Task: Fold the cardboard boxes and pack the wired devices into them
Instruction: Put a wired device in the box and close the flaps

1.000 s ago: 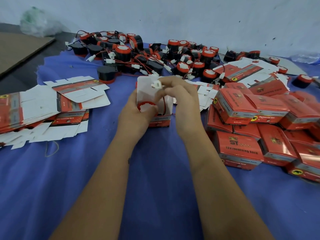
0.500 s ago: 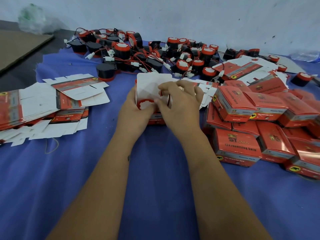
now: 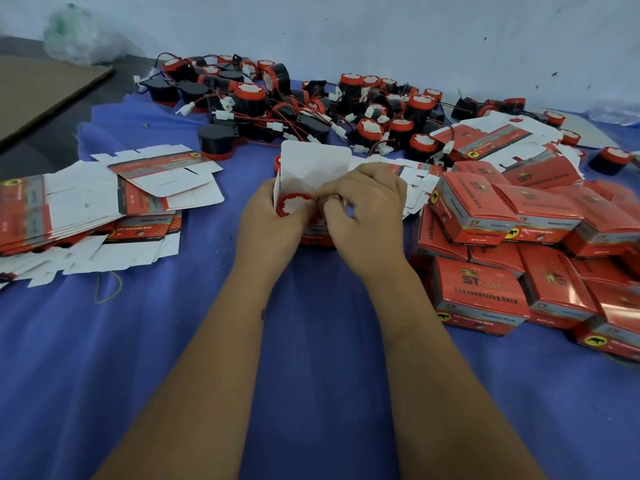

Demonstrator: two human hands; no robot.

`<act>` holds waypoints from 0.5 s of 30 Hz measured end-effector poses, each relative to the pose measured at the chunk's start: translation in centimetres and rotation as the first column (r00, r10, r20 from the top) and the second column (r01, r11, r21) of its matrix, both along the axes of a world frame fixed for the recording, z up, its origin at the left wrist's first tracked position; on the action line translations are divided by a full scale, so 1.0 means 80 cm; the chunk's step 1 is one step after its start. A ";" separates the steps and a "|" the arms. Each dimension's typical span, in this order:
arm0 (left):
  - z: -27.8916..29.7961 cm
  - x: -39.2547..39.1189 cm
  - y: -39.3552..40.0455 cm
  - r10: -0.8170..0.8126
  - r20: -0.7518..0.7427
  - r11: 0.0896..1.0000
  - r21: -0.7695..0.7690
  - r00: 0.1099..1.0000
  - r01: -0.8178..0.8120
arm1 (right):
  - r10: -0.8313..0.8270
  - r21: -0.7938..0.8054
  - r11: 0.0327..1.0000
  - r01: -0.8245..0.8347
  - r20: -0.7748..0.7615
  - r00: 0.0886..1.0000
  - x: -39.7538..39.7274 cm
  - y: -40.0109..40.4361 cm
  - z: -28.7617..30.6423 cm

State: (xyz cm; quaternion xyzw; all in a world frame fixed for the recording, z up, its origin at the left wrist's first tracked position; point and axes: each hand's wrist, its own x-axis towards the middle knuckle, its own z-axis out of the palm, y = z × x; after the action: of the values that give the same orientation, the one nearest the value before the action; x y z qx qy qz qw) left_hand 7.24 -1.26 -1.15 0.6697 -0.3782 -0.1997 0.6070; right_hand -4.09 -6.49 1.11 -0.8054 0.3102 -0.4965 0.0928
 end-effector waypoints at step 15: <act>-0.001 -0.004 -0.003 0.036 0.032 0.999 0.017 0.999 -0.036 | 0.146 0.519 0.809 -0.275 0.276 0.950 0.012 0.003 -0.016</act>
State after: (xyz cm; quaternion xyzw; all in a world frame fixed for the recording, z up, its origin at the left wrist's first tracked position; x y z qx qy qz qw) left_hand 6.95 -1.54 -1.25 0.6849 -0.3740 -0.1815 0.5984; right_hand -3.14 -6.25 -0.16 -0.7129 0.3359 -0.4593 0.4099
